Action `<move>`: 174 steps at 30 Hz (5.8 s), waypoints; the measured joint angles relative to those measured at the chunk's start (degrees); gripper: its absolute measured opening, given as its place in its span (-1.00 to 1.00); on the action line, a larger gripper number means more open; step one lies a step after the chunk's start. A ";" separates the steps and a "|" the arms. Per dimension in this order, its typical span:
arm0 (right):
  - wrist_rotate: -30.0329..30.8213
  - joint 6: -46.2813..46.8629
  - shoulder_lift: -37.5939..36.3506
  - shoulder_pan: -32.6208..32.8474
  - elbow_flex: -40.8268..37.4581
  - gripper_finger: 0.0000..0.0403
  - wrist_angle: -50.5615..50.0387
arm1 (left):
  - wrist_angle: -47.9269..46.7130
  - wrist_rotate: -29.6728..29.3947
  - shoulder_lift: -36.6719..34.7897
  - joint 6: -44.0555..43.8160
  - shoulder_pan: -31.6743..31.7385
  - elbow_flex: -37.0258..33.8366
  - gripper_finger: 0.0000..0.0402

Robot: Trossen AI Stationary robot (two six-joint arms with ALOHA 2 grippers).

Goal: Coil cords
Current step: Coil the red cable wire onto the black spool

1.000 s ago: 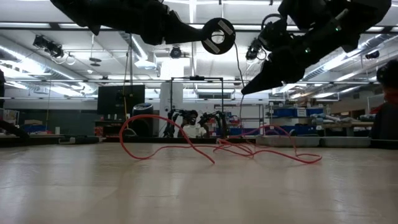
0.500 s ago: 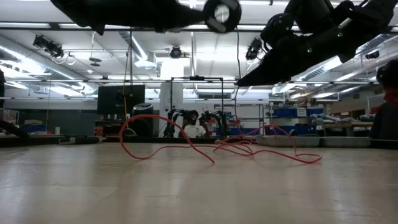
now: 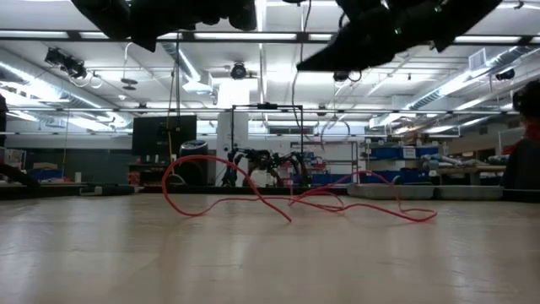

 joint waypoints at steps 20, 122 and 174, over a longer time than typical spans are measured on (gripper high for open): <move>-2.21 -10.17 13.04 4.17 16.10 -1.00 -2.70 | 4.30 18.23 0.00 -19.29 4.60 -0.11 -1.00; 32.72 -16.89 3.00 16.64 16.30 -1.00 -21.75 | -14.41 4.58 0.04 -5.59 5.30 -0.02 -1.00; 7.42 -20.15 13.11 6.30 13.44 -1.00 -0.96 | -4.29 21.88 -0.04 7.13 4.80 0.07 -1.00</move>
